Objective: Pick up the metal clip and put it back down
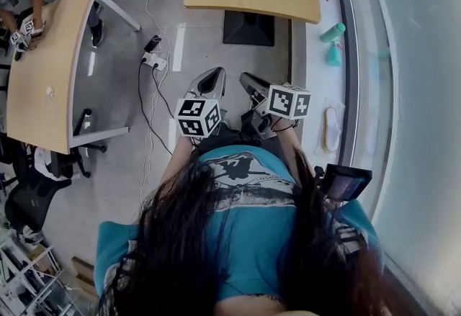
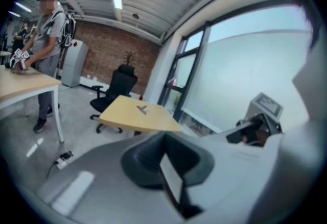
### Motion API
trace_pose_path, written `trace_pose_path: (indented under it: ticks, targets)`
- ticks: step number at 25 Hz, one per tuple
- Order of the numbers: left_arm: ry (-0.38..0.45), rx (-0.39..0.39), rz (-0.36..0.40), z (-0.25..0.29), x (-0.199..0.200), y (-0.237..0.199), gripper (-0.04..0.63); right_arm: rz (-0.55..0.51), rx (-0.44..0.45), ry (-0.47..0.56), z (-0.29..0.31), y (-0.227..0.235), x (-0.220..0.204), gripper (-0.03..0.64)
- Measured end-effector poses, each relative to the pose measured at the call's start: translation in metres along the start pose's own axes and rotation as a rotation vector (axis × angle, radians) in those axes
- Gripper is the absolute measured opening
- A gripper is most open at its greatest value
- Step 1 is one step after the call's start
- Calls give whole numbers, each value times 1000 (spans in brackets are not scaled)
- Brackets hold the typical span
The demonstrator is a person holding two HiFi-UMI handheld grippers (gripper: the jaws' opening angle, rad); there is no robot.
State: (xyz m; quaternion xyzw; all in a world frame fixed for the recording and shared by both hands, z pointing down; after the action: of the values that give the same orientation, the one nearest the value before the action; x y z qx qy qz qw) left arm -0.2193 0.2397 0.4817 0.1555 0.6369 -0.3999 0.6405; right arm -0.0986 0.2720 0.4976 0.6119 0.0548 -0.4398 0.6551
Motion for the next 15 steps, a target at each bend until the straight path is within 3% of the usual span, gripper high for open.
trace_pose_path:
  ticks: [15]
  targets:
    - [34,-35,-8,-19,5,2,2,-36,-15,10,-8,-18,-11,35]
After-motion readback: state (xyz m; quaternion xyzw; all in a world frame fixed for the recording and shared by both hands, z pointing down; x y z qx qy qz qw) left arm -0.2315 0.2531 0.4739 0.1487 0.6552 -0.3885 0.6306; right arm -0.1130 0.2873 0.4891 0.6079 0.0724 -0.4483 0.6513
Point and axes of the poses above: the fingertips, and each gripper's own axes: z forward along the fingers, y to its right, x out of its top, the point moved 5 cm from there along -z, backward along the fingers, and after that the axes turned 12 degrees about y, right-handed, at the moved point
